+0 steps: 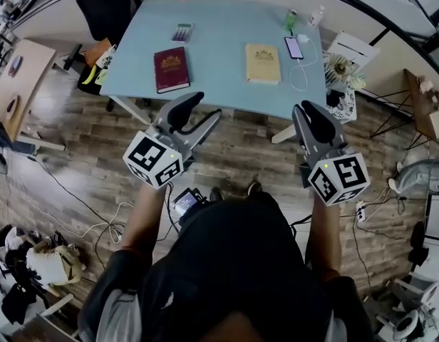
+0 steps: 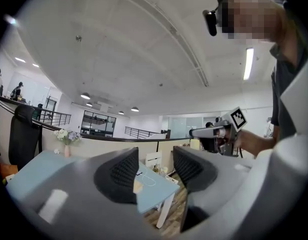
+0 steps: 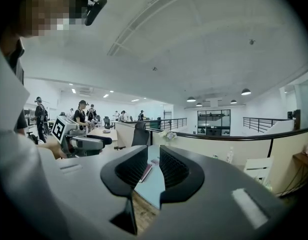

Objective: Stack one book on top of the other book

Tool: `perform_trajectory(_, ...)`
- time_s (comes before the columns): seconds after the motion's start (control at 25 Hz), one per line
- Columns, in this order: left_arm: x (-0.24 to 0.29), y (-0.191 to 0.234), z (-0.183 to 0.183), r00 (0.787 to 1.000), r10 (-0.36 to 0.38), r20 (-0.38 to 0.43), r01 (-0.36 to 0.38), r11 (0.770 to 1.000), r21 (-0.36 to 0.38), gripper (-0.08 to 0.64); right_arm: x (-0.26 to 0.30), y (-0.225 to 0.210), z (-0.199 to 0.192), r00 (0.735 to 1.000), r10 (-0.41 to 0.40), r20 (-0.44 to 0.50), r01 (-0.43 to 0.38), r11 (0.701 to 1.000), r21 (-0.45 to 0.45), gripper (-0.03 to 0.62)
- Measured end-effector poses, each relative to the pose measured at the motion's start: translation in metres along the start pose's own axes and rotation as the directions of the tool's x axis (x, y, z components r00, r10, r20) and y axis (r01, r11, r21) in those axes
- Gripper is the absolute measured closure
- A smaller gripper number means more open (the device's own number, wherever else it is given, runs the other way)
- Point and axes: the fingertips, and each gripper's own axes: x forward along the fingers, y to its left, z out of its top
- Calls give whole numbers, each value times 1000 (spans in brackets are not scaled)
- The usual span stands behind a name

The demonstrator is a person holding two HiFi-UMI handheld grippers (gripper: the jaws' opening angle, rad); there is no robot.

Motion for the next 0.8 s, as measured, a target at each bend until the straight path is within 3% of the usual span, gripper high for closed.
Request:
perform_trajectory(0.36,18,20,-7,999,19,-30,-19,1000,-12,308,31,-28,-7,1000,15,0,-15,998,57,517)
perform_trajectory(0.8,68,53,-10,988,130,-78,-131,991,-10,308,93,-90,-11,992,127,12,-127,988,86,517)
